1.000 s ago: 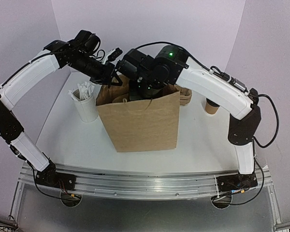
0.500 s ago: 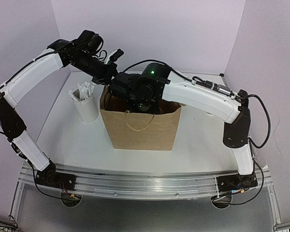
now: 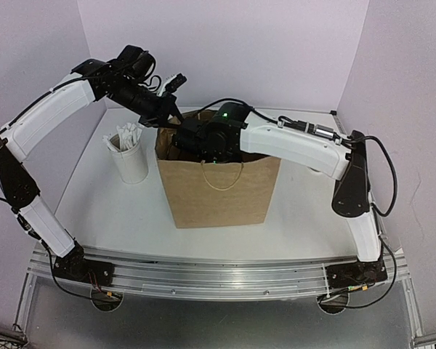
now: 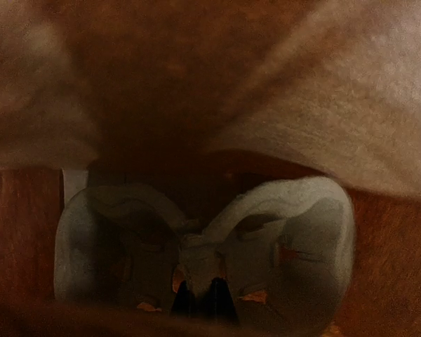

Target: Pack the takeout coffee

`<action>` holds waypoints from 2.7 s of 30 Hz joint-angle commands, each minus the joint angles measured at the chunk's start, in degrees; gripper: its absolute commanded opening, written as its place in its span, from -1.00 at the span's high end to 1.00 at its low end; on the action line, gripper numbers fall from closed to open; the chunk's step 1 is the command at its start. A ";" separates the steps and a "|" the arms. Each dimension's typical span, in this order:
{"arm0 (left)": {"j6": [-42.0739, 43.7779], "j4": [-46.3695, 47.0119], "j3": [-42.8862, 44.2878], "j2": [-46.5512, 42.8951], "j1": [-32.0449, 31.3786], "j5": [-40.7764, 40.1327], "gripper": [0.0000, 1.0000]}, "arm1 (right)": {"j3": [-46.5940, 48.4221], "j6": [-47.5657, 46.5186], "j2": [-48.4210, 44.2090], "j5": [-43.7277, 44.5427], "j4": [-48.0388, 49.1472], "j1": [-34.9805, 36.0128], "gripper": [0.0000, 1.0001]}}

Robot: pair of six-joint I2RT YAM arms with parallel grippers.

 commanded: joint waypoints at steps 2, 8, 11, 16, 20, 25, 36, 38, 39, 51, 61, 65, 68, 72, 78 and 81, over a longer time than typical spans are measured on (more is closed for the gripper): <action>-0.15 0.21 1.64 0.81 0.02 2.48 1.00 | 0.69 -0.71 3.39 -1.47 0.32 -0.67 1.00; 0.41 0.39 1.41 0.35 0.00 2.28 1.00 | -0.68 -2.02 4.80 -2.85 3.62 -1.63 1.00; 0.40 1.12 0.54 -0.14 0.02 2.30 1.00 | -1.41 -1.81 5.70 -4.35 4.55 -2.36 1.00; 0.13 2.04 -0.94 -0.55 0.01 2.09 1.00 | -3.99 -0.18 5.70 -4.41 5.31 -2.92 1.00; 0.17 1.94 -1.10 -0.63 0.01 1.75 1.00 | -6.25 0.73 5.79 -5.04 6.37 -3.08 1.00; -0.20 1.91 -1.40 -0.80 0.11 1.33 1.00 | -7.04 0.64 6.22 -5.96 7.00 -3.14 1.00; -0.15 1.99 -2.71 -2.25 0.63 0.65 1.00 | -8.69 -0.09 8.20 -7.97 7.51 -3.10 1.00; -0.21 2.23 -3.12 -2.24 0.63 0.70 1.00 | -8.88 -0.06 8.86 -8.41 7.57 -3.11 1.00; -0.21 2.31 -3.32 -2.31 0.63 0.69 1.00 | -9.01 -0.06 9.03 -8.58 7.59 -3.10 1.00; -0.17 2.95 -5.24 -3.33 0.80 0.22 1.00 | -9.87 0.26 8.29 -8.01 8.38 -3.14 1.00; 0.19 3.02 -5.24 -3.22 0.80 0.82 1.00 | -7.31 -1.13 6.46 -6.99 9.05 -2.12 1.00; -1.03 3.47 -6.17 -3.02 1.50 -0.42 1.00 | -7.96 -0.76 3.47 -2.54 9.05 -1.17 1.00; -1.20 3.78 -6.48 -3.06 1.93 -0.53 1.00 | -9.01 -0.81 2.80 -2.05 9.04 -0.93 1.00; -0.91 4.00 -6.41 -3.23 1.94 0.46 1.00 | -9.38 -1.21 4.23 -3.86 9.04 -0.96 1.00; -0.68 4.12 -6.68 -3.59 1.94 0.97 1.00 | -8.10 -1.72 5.84 -4.54 9.02 -0.95 0.90; -0.59 4.15 -6.74 -3.66 1.95 1.11 1.00 | -8.01 -1.73 5.46 -4.64 8.98 -0.95 0.65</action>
